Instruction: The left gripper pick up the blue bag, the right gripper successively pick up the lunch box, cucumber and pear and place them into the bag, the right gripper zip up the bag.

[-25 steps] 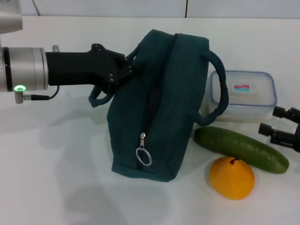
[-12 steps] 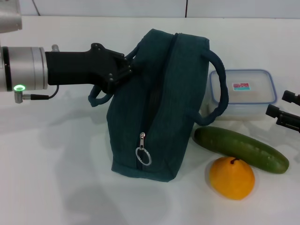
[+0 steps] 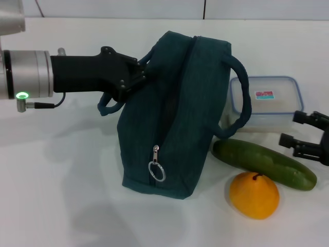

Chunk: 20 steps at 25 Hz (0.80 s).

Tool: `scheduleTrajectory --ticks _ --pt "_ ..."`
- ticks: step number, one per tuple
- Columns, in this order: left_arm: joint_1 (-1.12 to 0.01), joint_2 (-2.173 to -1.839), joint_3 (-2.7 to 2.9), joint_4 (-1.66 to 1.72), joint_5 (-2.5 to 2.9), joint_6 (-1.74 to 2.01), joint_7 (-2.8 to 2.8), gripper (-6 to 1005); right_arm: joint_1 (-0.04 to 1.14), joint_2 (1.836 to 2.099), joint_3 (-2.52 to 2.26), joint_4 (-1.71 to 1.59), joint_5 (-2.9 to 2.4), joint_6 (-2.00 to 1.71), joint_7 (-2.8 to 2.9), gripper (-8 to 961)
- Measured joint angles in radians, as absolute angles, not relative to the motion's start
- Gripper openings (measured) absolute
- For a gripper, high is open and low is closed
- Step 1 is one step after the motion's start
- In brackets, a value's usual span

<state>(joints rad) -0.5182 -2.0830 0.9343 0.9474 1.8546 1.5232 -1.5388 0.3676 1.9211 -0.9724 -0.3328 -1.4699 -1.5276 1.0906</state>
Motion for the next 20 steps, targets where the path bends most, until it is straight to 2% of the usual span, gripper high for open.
scheduleTrajectory --ticks 8,20 --pt "-0.523 -2.083 0.938 0.952 1.855 1.525 -1.544 44 0.440 1.929 -0.976 -0.334 -1.560 -1.427 1.168 870" --pt "-0.523 -2.083 0.934 0.948 1.853 1.524 -1.541 44 0.442 1.935 -0.936 -0.338 -1.542 -1.374 1.185 870"
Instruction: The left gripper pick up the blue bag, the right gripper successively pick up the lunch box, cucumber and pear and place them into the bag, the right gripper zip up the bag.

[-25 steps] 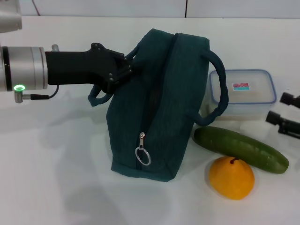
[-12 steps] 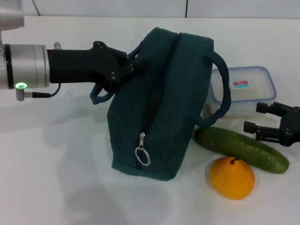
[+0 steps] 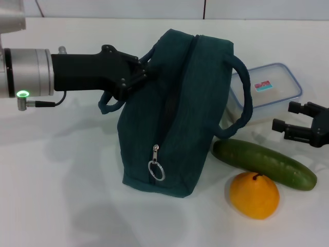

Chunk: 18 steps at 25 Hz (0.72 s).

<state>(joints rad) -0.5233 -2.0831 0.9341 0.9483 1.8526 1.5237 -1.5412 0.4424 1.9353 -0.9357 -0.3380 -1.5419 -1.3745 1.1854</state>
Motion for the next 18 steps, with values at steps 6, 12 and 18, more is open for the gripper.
scheduleTrajectory --ticks 6,12,18 --pt "-0.522 -2.083 0.934 0.950 1.850 1.523 -1.538 44 0.398 1.941 -0.933 -0.329 -1.373 -1.442 1.186 870" --pt "-0.523 -2.083 0.937 0.950 1.850 1.523 -1.536 43 0.359 1.990 -0.933 -0.223 -1.044 -1.435 1.229 870" --pt "-0.523 -2.084 0.939 0.952 1.850 1.524 -1.536 43 0.372 2.010 -0.933 -0.101 -0.878 -1.379 1.297 870"
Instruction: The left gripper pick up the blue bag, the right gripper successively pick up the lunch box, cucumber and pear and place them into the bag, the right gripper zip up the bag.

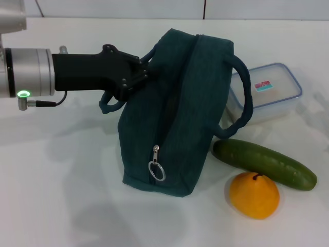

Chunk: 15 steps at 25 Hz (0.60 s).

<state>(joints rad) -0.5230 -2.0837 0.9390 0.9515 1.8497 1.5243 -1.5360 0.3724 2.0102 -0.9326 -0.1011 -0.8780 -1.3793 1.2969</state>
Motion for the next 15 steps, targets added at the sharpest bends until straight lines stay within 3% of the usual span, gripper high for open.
scheduleTrajectory --ticks 15 --pt "-0.523 -2.085 0.940 0.956 1.841 1.532 -1.535 43 0.473 2.024 -1.006 -0.041 -0.850 -1.215 1.560 870"
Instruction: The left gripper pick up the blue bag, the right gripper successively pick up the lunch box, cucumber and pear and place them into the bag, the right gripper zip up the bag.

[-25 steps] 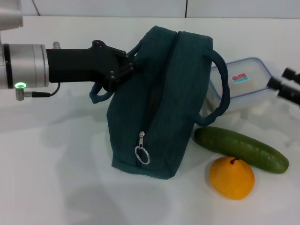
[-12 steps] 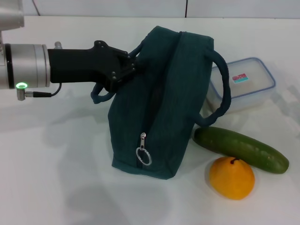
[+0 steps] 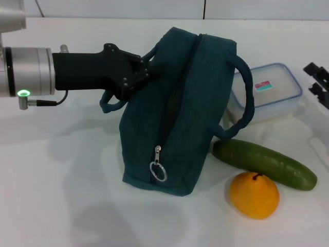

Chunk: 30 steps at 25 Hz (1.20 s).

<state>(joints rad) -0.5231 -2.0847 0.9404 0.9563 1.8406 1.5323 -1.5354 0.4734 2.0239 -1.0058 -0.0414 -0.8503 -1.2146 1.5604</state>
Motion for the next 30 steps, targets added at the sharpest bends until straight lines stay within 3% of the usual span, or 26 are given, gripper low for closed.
scheduleTrajectory --ticks 20,30 --pt "-0.523 -2.086 0.942 0.953 1.839 1.532 -1.511 43 0.554 2.019 -1.090 -0.066 -0.846 -1.111 1.759 854" --pt "-0.523 -2.086 0.942 0.952 1.839 1.532 -1.506 43 0.570 2.020 -1.097 -0.076 -0.850 -1.099 1.767 793"
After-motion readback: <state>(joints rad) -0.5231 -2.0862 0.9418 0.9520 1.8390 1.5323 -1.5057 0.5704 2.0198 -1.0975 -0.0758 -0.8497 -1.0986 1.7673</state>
